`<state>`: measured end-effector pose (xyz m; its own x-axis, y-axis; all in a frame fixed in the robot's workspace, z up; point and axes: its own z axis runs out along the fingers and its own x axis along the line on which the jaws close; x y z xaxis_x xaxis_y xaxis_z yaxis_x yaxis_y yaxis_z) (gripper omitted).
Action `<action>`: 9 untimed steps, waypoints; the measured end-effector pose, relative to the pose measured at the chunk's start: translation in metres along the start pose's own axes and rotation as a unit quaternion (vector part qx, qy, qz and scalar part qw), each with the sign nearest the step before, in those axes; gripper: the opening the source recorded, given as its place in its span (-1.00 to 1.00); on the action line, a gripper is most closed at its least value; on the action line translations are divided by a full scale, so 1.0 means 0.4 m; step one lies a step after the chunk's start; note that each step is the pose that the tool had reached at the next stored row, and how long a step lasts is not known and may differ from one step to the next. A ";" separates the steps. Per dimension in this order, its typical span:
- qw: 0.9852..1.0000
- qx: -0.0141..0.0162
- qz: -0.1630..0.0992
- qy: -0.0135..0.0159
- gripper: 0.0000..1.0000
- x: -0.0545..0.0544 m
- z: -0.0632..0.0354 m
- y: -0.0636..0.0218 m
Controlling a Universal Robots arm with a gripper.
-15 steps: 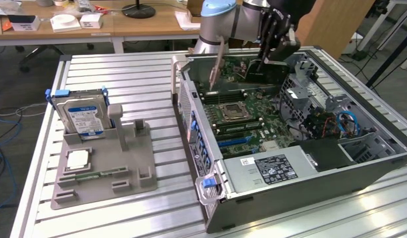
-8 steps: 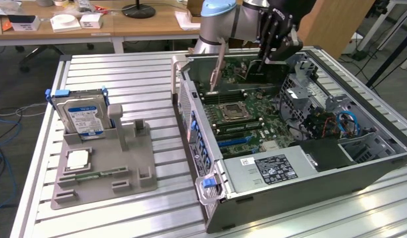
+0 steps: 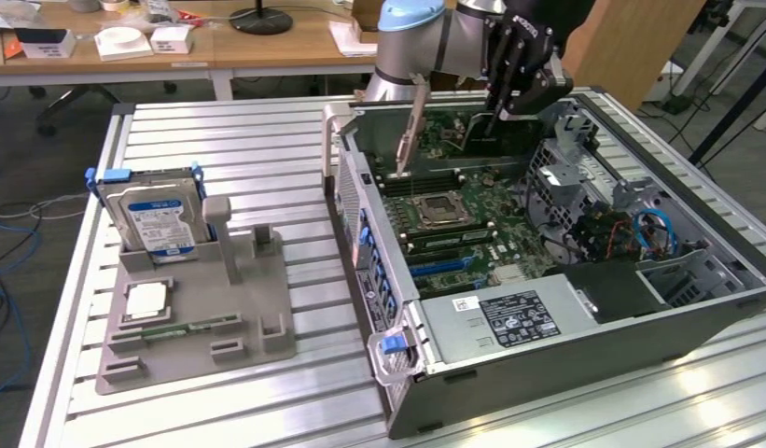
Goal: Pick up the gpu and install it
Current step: 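Insert the gpu into the slot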
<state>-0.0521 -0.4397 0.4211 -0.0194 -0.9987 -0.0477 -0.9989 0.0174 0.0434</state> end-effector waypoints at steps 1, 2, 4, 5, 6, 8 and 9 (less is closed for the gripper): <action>1.000 0.000 0.000 0.000 -0.47 0.000 0.000 0.000; 1.000 0.000 0.000 0.000 -0.47 0.000 0.000 0.000; 1.000 0.000 0.000 0.000 -0.47 0.000 0.000 0.000; 1.000 0.001 0.000 0.000 -0.47 0.000 0.001 0.000; 1.000 0.001 0.000 0.000 -0.47 0.000 0.001 0.000; 1.000 0.002 0.000 0.000 -0.47 0.000 0.002 -0.001; 1.000 0.002 0.000 0.000 -0.47 0.000 0.003 -0.001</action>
<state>-0.0518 -0.4395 0.4200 -0.0188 -0.9987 -0.0479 -0.9991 0.0169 0.0397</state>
